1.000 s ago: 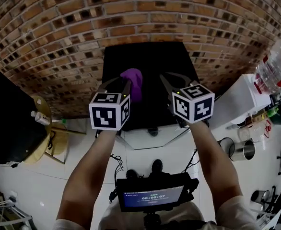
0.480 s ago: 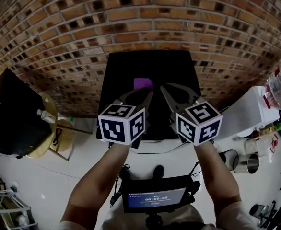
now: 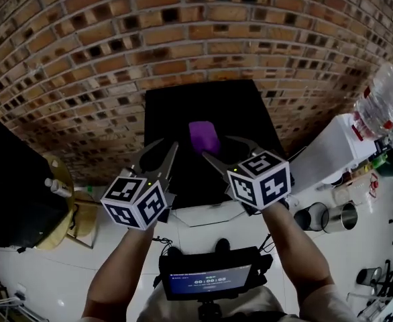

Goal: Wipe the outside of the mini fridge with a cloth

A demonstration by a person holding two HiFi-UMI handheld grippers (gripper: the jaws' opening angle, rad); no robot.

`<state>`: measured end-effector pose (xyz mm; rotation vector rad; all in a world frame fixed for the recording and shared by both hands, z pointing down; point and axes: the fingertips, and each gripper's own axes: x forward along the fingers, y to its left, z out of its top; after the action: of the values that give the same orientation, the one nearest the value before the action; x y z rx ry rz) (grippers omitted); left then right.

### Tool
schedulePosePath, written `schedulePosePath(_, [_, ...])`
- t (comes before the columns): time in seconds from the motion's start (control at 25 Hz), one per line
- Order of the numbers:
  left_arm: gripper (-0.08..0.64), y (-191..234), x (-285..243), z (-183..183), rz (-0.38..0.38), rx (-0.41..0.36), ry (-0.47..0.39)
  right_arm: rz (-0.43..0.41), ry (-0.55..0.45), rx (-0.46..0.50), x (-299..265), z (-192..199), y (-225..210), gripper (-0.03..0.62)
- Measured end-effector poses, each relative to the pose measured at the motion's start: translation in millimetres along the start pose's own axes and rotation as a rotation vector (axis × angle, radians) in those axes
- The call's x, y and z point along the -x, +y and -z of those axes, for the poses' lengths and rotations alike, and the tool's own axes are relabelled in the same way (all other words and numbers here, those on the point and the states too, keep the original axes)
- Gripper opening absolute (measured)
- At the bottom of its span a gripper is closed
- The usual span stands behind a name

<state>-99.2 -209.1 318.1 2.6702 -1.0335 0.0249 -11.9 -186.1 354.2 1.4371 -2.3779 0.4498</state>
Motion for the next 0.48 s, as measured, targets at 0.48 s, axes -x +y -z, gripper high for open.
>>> schedulePosePath(0.48, [0.032,-10,2,19,0.119,-0.15,0.052,0.186,0.156,0.195,-45,9,14,0.259])
